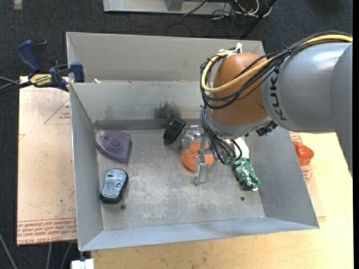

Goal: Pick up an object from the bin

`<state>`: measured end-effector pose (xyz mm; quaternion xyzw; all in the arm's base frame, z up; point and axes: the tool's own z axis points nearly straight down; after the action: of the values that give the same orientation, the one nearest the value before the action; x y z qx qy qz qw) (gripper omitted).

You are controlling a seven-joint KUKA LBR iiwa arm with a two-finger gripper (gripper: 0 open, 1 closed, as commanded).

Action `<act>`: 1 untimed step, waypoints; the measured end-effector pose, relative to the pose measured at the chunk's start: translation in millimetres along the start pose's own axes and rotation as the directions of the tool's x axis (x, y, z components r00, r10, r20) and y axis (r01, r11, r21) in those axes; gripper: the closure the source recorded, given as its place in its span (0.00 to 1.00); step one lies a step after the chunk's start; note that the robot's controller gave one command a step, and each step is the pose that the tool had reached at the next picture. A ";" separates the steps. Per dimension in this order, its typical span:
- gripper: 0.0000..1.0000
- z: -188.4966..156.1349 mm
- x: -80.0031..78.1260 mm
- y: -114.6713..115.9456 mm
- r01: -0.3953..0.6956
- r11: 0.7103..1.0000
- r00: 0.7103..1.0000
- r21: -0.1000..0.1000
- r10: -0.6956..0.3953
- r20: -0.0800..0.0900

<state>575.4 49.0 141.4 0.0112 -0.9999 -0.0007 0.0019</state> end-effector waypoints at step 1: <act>0.00 11.2 2.8 -11.4 0.002 1.000 1.000 -0.001 -0.002 0.008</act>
Offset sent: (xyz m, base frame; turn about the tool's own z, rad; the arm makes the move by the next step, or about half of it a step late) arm 0.0311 -0.0305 -0.0321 0.3102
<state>572.8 37.6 130.2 0.0119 -0.9999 -0.0014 -0.0021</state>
